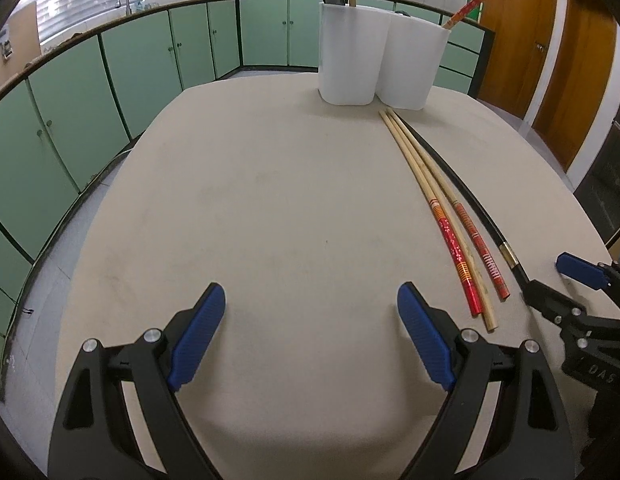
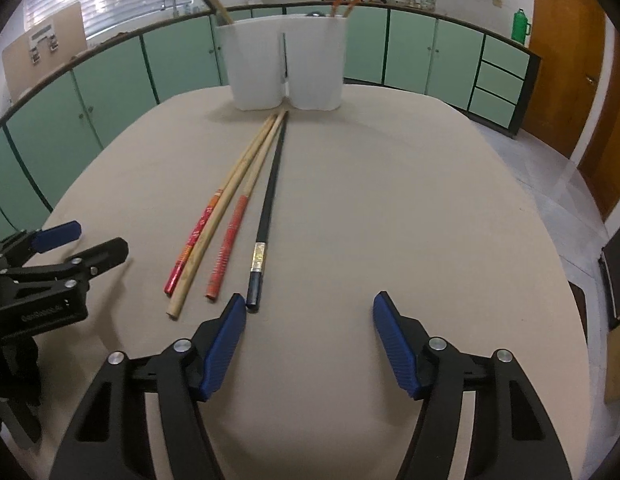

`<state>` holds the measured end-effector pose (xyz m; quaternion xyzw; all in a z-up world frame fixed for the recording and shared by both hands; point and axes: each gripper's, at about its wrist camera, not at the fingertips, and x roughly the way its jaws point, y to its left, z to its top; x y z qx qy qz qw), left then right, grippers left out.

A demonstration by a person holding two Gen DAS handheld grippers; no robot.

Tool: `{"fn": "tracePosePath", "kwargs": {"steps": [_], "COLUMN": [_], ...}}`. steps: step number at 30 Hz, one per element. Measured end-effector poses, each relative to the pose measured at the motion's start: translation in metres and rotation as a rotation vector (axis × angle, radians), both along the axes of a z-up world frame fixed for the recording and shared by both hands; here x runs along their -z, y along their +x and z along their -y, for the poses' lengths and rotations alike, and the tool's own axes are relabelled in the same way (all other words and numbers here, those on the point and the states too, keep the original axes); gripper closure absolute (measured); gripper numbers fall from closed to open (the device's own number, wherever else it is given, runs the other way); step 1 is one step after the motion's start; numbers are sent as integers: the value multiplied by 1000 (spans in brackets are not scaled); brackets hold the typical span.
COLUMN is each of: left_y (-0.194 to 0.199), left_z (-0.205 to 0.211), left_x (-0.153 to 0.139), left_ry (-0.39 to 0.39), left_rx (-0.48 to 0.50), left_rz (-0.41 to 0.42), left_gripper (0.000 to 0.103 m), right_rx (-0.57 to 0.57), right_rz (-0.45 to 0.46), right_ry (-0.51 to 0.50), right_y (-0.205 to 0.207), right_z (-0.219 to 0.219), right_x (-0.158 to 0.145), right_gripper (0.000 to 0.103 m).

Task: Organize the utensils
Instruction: 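Grasp the black chopstick with the right gripper while the left grasps a red-patterned chopstick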

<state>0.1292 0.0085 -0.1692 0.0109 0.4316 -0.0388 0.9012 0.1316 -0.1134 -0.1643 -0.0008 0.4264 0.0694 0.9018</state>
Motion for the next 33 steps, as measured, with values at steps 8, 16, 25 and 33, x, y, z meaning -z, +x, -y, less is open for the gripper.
{"fn": "tracePosePath", "kwargs": {"steps": [8,16,25,33], "left_y": [-3,-8,-14,-11], "left_z": [4,19,44,55], "left_x": [-2,-4,-1,4], "left_ry": [1,-22,-6,23], "left_rx": [6,49,117,148], "left_rz": [7,16,4,-23], "left_gripper": [17,17,17,17], "right_rx": [-64,-76,-22,-18], "right_rz": [5,12,10,8], "right_ry": [24,33,65,84], "right_y": [5,4,2,3], "right_z": [-16,-19,1,3], "right_x": [1,1,1,2], "right_gripper": [65,96,97,97]}}
